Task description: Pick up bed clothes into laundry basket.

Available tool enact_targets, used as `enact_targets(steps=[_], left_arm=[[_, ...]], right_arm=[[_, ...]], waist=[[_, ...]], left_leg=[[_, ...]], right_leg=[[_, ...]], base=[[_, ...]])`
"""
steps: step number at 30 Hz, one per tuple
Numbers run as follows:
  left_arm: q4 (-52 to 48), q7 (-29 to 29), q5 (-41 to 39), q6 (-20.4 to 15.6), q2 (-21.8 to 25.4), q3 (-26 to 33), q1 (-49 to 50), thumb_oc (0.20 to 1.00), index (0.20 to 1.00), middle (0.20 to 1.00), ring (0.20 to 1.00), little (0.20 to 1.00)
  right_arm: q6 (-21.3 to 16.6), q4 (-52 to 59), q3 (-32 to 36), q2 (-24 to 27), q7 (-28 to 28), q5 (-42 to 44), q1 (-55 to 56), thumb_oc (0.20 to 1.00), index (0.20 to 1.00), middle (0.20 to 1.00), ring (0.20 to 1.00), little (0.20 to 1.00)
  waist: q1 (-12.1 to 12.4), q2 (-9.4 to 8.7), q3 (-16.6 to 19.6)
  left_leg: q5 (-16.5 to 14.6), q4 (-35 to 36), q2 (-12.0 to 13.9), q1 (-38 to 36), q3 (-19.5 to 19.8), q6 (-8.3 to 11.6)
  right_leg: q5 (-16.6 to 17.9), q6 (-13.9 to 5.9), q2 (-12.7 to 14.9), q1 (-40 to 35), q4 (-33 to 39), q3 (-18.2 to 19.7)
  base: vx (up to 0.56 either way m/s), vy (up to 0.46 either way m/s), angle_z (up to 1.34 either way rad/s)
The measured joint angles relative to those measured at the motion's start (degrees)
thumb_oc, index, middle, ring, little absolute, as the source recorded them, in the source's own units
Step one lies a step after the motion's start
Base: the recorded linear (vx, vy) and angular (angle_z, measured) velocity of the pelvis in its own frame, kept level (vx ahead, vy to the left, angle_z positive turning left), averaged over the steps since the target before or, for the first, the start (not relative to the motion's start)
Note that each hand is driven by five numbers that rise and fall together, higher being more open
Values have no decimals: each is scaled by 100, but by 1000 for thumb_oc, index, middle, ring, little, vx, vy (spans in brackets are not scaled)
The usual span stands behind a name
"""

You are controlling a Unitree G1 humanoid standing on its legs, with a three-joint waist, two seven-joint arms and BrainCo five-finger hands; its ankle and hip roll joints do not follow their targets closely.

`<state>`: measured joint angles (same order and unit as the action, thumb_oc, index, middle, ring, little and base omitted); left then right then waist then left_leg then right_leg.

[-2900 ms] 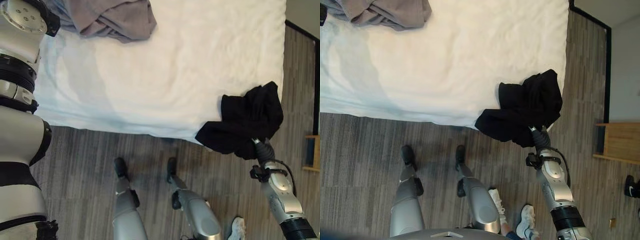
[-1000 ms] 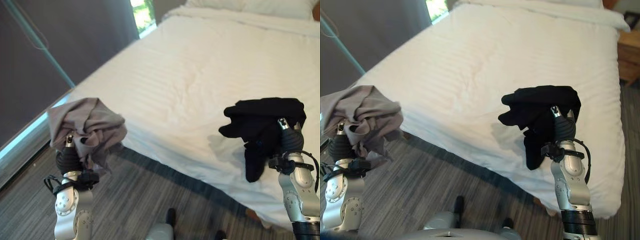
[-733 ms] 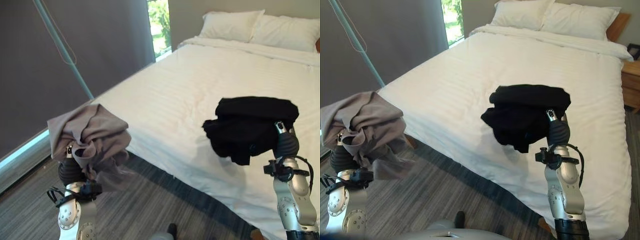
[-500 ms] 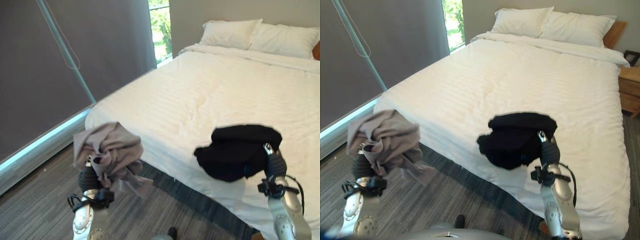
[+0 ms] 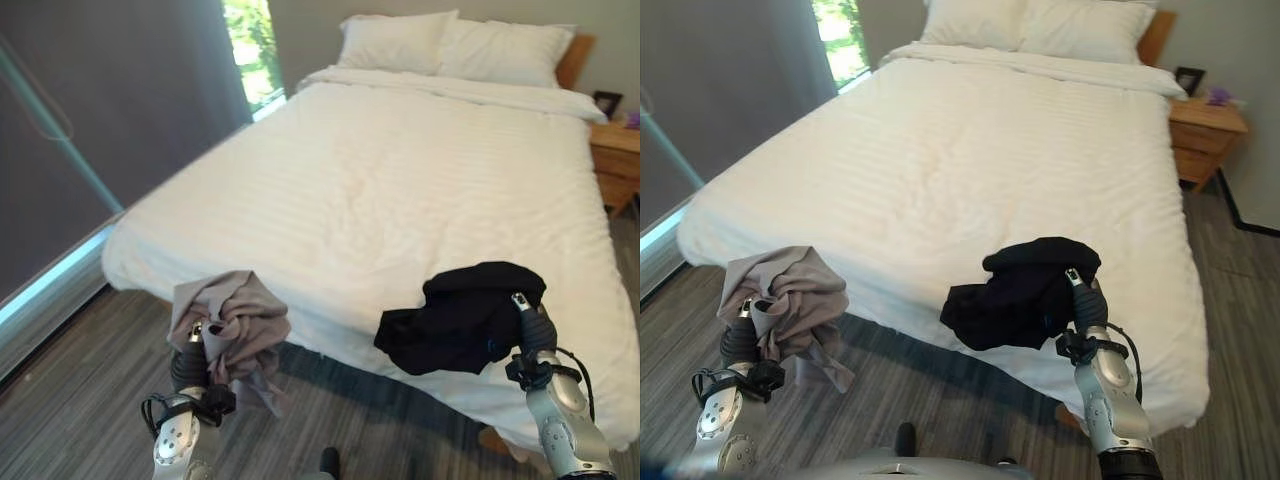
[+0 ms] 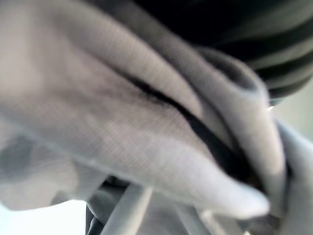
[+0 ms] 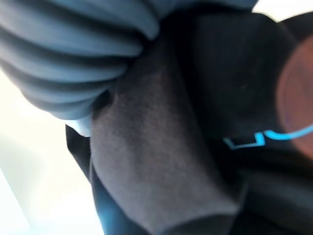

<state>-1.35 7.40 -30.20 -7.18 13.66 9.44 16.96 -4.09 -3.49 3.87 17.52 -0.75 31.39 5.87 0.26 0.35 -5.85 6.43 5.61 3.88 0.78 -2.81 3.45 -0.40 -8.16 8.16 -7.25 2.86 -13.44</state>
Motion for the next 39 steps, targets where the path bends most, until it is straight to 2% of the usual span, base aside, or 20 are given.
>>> enact_targets(steps=[5, 7, 8, 9, 10, 12, 14, 15, 16, 17, 18, 20, 22, 23, 24, 26, 27, 29, 32, 39], left_arm=[[-4, 119, 0, -40, 5, 8, -150, 200, 200, 200, 200, 200], [-29, 201, 3, -131, 38, 105, -191, 200, 200, 200, 200, 200], [-169, 349, 4, -204, 30, 428, -140, 200, 200, 200, 200, 200], [-177, 398, 4, -247, 26, 479, -133, 200, 200, 200, 200, 200], [-114, 509, -1, -338, -4, 633, -205, 200, 200, 200, 200, 200], [-129, 562, 10, -409, 53, 691, -413, 200, 200, 200, 200, 200], [-172, 564, 108, -493, 386, 725, -871, 200, 200, 200, 200, 200], [-195, 545, 206, -530, 628, 760, -919, 200, 200, 200, 200, 200], [-209, 559, 297, -537, 845, 871, -921, 200, 200, 200, 200, 200], [-169, 560, 398, -517, 915, 951, -983, 200, 200, 200, 200, 200], [-150, 585, 453, -505, 934, 1125, -955, 200, 200, 200, 200, 200], [-55, 589, 467, -512, 837, 1266, -957, 200, 200, 200, 200, 200], [-68, 594, 525, -519, 744, 1288, -1045, 200, 200, 200, 200, 200], [-71, 595, 573, -522, 746, 1300, -1066, 200, 200, 200, 200, 200], [-71, 610, 609, -523, 768, 1305, -1136, 200, 200, 200, 200, 200], [-128, 626, 621, -522, 731, 1333, -1111, 200, 200, 200, 200, 200], [-156, 617, 620, -523, 703, 1330, -1094, 200, 200, 200, 200, 200], [-302, 567, 627, -523, 579, 1307, -1057, 200, 200, 200, 200, 200], [-343, 546, 607, -533, 439, 1169, -1075, 200, 200, 200, 200, 200], [-203, 364, 379, -458, 75, 557, -1106, 200, 200, 200, 200, 200]], right_arm=[[-9, -7, 19, 171, -22, -4, -10, 200, 200, 200, 200, 200], [-27, -91, -20, 193, -28, -12, -168, 200, 200, 200, 200, 200], [-56, -292, -133, 126, -28, -11, -565, 200, 200, 200, 200, 200], [-73, -338, -148, 154, -41, -11, -635, 200, 200, 200, 200, 200], [-193, -305, -14, 212, -73, -9, -724, 200, 200, 200, 200, 200], [-323, -197, 388, 219, -225, -1, -675, 200, 200, 200, 200, 200], [-410, -149, 1066, 83, -335, -5, -284, 200, 200, 200, 200, 200], [-418, -190, 1302, -11, -476, 1, -106, 200, 200, 200, 200, 200], [-440, -119, 1478, -58, -584, -3, 36, 200, 200, 200, 200, 200], [-465, -162, 1545, -90, -659, 0, 101, 200, 200, 200, 200, 200], [-467, -195, 1624, -214, -750, 0, 157, 200, 200, 200, 200, 200], [-527, -206, 1648, -216, -869, -9, 174, 200, 200, 200, 200, 200], [-555, -192, 1776, -109, -885, -181, 177, 200, 200, 200, 200, 200], [-555, -193, 1810, -80, -890, -229, 173, 200, 200, 200, 200, 200], [-557, -193, 1804, -53, -952, -259, 127, 200, 200, 200, 200, 200], [-556, -146, 1668, -45, -1038, -349, -34, 200, 200, 200, 200, 200], [-554, -152, 1523, -21, -1030, -396, -168, 200, 200, 200, 200, 200], [-552, -143, 1387, 25, -1017, -395, -195, 200, 200, 200, 200, 200], [-508, -184, 1293, 156, -1001, -387, -73, 200, 200, 200, 200, 200], [-466, -248, 1092, 172, -850, -326, 272, 200, 200, 200, 200, 200]], waist=[[-42, -44, -70], [21, -180, -178], [323, -370, -311], [388, -461, -333], [333, -418, -369], [249, -203, -431], [-218, -629, -582], [-232, -804, -612], [-201, -700, -694], [-227, -744, -708], [-159, -575, -860], [-117, -329, -901], [-152, -150, -902], [-114, -157, -892], [-118, -136, -891], [172, -171, -816], [175, -147, -800], [138, -133, -632], [5, -19, -473], [-113, -166, -184]], left_leg=[[37, -37, 14, -120, -49, -74], [-51, -249, -44, -168, 22, 35], [-334, -946, -341, -53, 1389, 94], [-524, -1238, -484, -72, 1928, 62], [-1109, -1599, -584, -174, 2435, 27], [-1662, -1647, -594, -234, 2507, 45], [-1768, -2093, -1080, 20, 2260, -226], [-1823, -2154, -1150, 147, 1856, -322], [-1762, -2350, -1003, 503, 1506, -364], [-1779, -2407, -946, 485, 1266, -475], [-1739, -2470, -534, 503, 516, -530], [-1692, -2233, -234, 272, 33, -558], [-1537, -1928, -48, 131, -332, -554], [-1494, -1828, -59, 103, -355, -509], [-1377, -1774, 88, 73, -730, -511], [-1278, -1596, 179, -102, -1191, -334], [-1153, -1445, 230, -194, -1260, -252], [-914, -957, 321, -335, -1403, -21], [-678, -776, 637, -359, -1439, 144], [-556, -990, 920, -241, -1099, 330]], right_leg=[[0, 3, -6, 15, -10, 89], [3, 45, 1, 183, -56, 448], [-9, 96, 110, 522, -376, 1264], [124, 125, 77, 713, -461, 1670], [196, 46, -40, 852, -486, 2222], [282, -151, -166, 968, -519, 2703], [476, -229, 114, 1277, -335, 3154], [321, -212, 174, 1566, -254, 3320], [220, -211, 180, 1853, -229, 3237], [286, -349, 117, 1984, -319, 3060], [67, 11, 91, 2107, -820, 1642], [-66, 18, 214, 1907, -1626, 343], [-222, -98, 428, 1444, -2239, 269], [-169, -122, 469, 1230, -2180, 287], [-433, -27, 736, 890, -2360, 35], [-206, -34, 927, 342, -1707, -581], [-179, -81, 771, 328, -1400, -774], [-184, -90, 548, 295, -833, -726], [42, 96, 78, 300, -413, -459], [64, 308, -214, 385, -335, -372]], base=[[-61, 12, -10], [-158, 89, -104], [-119, 145, -216], [-157, 229, -281], [-203, 215, -221], [-283, 275, -164], [-284, 269, -120], [-426, 210, -183], [-444, 179, -198], [-401, 137, -210], [-284, 117, -228], [-278, 74, -206], [-268, 24, -122], [-248, -23, -103], [-216, -65, -139], [-201, -141, -170], [-111, -136, -108], [-125, -242, -86], [-48, -271, -52], [-32, -226, -9]])
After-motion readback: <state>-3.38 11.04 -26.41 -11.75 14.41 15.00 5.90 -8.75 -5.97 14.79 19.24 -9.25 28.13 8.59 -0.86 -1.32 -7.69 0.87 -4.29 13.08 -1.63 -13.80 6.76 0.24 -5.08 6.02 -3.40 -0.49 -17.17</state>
